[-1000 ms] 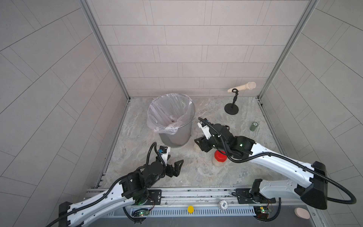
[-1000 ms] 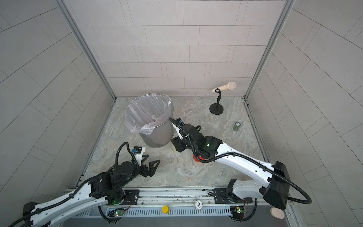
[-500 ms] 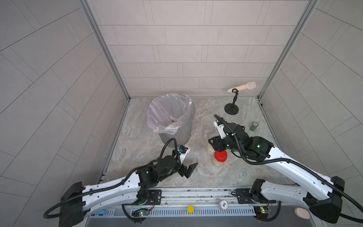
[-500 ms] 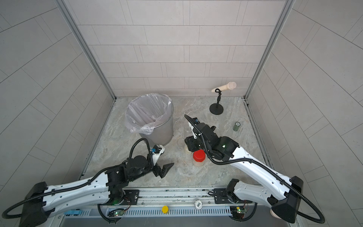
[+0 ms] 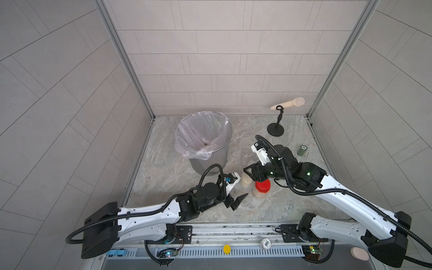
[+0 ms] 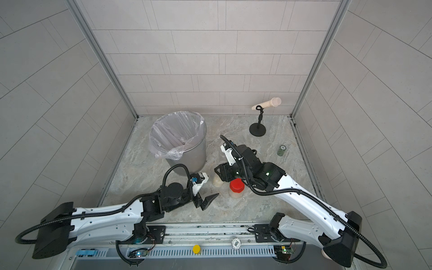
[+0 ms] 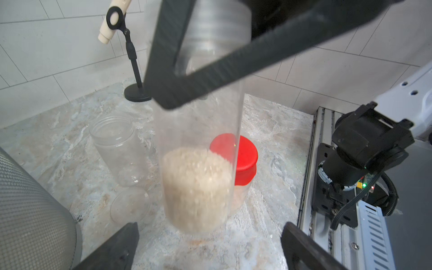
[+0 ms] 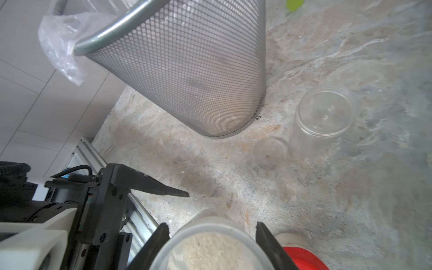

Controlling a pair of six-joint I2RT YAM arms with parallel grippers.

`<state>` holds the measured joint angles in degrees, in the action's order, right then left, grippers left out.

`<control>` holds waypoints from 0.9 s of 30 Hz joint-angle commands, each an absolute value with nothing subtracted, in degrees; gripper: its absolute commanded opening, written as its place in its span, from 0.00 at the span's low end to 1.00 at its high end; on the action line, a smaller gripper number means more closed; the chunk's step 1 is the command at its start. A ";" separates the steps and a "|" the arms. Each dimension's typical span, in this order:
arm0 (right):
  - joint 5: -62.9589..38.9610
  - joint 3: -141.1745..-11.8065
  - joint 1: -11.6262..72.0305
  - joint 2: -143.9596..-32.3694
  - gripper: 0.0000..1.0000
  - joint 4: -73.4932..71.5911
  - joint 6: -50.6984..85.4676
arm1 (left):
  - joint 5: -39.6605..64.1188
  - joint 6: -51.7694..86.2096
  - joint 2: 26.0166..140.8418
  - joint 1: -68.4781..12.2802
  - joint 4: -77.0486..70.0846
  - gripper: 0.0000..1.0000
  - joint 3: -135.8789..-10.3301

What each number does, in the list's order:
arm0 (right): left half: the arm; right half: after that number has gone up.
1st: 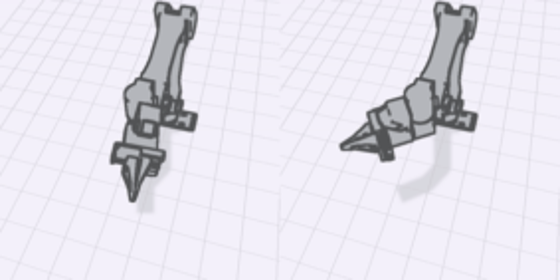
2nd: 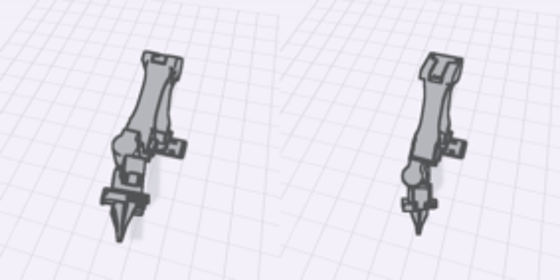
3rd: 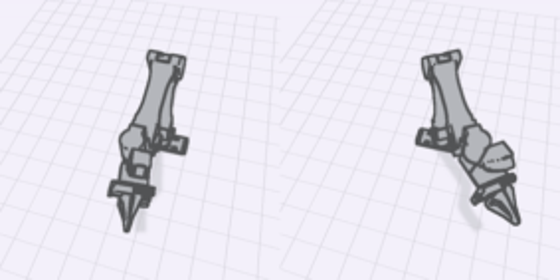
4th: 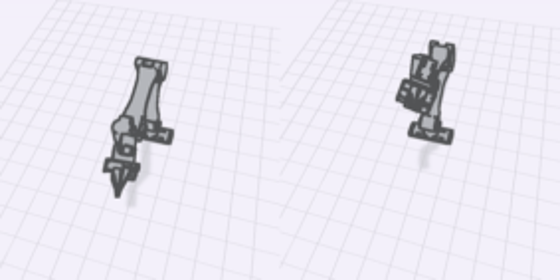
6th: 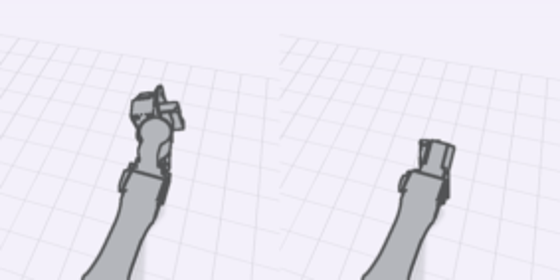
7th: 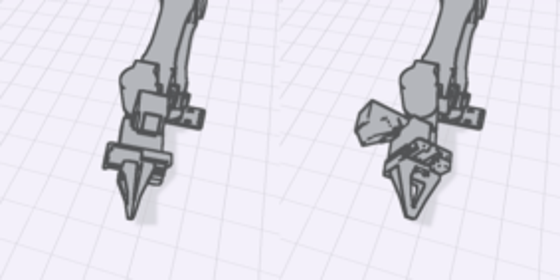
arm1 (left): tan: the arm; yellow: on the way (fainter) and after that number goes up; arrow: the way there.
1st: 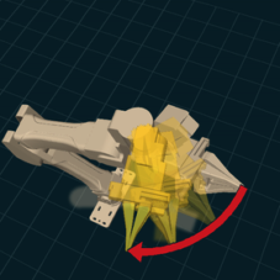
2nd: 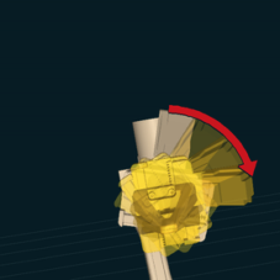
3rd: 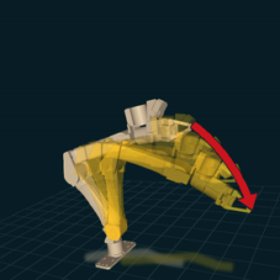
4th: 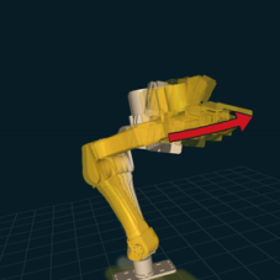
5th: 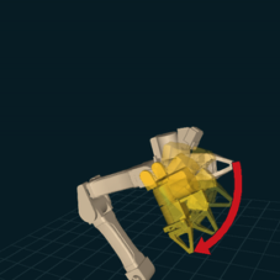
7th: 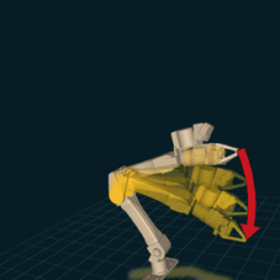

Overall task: Empty moldy rice from jars
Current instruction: Pick up the jar from the center of the board.

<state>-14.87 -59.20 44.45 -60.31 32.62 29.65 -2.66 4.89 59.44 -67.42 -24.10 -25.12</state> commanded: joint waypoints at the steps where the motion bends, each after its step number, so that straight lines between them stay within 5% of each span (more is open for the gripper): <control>1: -20.23 -58.89 44.40 -58.63 0.43 28.83 29.71 | -1.44 3.19 61.92 -67.68 -28.45 0.99 -27.69; 14: -22.19 -59.00 44.38 -57.68 0.43 28.23 28.59 | -1.79 1.47 62.58 -67.48 -28.93 0.92 -28.54; 27: -22.61 -58.24 44.47 -57.03 0.51 27.24 29.52 | 1.46 -1.03 63.07 -65.00 -26.38 0.59 -29.95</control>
<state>-21.85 -58.59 44.45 -58.74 29.78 28.99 -0.78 1.37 63.07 -65.67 -27.11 -27.35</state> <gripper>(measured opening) 0.565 0.603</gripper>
